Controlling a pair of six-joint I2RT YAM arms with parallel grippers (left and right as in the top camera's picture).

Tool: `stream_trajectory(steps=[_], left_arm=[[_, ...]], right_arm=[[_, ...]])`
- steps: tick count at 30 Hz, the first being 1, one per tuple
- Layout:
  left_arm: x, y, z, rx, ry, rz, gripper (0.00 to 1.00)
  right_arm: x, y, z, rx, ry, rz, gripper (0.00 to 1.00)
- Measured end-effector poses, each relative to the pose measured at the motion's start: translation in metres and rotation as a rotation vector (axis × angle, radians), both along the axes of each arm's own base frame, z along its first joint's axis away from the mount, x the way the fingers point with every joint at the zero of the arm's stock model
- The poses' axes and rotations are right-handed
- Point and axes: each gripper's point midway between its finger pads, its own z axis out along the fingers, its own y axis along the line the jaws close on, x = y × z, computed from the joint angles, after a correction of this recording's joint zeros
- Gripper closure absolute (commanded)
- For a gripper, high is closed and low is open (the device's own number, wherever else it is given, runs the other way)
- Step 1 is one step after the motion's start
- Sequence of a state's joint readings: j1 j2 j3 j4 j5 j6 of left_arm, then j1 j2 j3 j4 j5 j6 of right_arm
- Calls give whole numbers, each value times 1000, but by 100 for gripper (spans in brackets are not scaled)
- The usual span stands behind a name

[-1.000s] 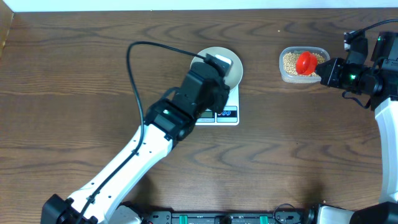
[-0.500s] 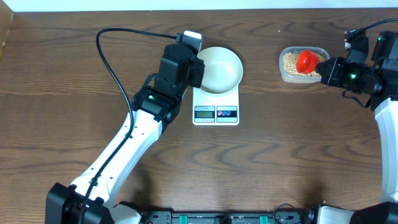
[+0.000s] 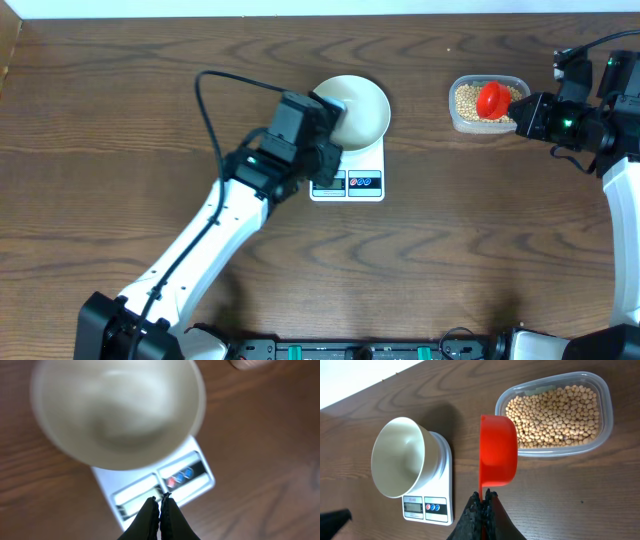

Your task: Scoop item into bowl and weigh 50g on scale

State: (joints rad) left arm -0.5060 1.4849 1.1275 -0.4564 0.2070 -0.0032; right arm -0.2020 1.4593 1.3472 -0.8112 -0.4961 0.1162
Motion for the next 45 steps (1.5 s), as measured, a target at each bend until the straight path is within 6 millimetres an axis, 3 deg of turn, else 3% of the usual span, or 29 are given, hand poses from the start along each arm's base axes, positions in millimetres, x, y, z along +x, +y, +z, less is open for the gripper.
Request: stream_trajectory(steps=[6,10,18,27,45], left_arm=[[-31,-25,-18,22,42,-96,93],[-43,-22,-39,57,73,-105,93],[-33,-20,-83,111,84,-91,93],[-14,-33,-130,134,76,-117,93],[1,-44,-139,111,33,-121,93]], right_arm=[[-2,0,-1,-2,6,5,99],[-3,1,-2,-3,13,8,99],[-5,1,-3,-4,19,11,99],[-8,-2,-7,-18,42,-2,99],[-8,-3,-9,-30,46,-3,99]])
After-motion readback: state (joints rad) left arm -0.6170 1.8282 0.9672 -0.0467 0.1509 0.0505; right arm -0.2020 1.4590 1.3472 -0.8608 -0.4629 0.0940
